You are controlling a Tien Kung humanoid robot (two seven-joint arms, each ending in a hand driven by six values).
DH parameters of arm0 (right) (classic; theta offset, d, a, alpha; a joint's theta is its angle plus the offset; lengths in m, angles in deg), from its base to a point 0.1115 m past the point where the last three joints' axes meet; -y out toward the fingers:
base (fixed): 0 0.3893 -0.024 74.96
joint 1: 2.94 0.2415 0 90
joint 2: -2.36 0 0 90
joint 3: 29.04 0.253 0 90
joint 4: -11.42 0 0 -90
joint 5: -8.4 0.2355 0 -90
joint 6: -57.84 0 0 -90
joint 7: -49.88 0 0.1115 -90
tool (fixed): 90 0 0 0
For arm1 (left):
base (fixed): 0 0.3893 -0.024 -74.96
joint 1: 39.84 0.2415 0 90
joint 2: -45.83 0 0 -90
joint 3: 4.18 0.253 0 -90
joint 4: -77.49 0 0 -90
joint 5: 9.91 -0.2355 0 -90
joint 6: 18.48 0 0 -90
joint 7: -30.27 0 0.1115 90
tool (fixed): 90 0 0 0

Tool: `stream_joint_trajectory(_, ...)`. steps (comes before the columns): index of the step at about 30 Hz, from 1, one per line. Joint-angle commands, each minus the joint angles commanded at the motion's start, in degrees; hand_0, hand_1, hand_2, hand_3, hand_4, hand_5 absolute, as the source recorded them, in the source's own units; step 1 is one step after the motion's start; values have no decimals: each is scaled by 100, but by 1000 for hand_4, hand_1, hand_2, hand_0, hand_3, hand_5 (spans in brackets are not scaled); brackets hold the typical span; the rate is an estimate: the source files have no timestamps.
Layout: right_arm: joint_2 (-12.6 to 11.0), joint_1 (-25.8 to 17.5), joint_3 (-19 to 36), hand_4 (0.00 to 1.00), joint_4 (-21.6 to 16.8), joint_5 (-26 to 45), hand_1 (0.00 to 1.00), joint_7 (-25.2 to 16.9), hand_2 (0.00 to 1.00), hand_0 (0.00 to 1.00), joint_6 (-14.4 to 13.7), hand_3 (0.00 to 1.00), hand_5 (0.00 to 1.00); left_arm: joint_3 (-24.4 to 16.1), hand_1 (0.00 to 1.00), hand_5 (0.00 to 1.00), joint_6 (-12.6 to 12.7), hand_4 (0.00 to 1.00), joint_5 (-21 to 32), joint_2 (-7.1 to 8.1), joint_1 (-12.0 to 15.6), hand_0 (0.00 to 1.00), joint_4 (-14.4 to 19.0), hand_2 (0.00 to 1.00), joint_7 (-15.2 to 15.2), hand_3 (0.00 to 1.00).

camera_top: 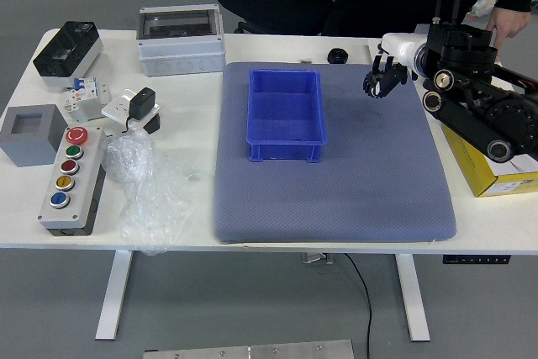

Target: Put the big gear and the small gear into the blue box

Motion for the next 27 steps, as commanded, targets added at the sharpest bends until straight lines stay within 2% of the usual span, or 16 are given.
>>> stream_joint_trajectory(14, 679, 308, -171, 568, 371, 186, 297, -68, 407, 311, -56, 608, 119, 109, 878, 350, 3, 664, 42, -23, -51, 891, -4, 872, 1, 860)
stream_joint_trajectory(27, 1308, 359, -175, 566, 849, 453, 297, -192, 405, 311, -215, 606, 119, 209, 878, 351, 4, 664, 73, -82, -110, 891, -3, 872, -1, 860)
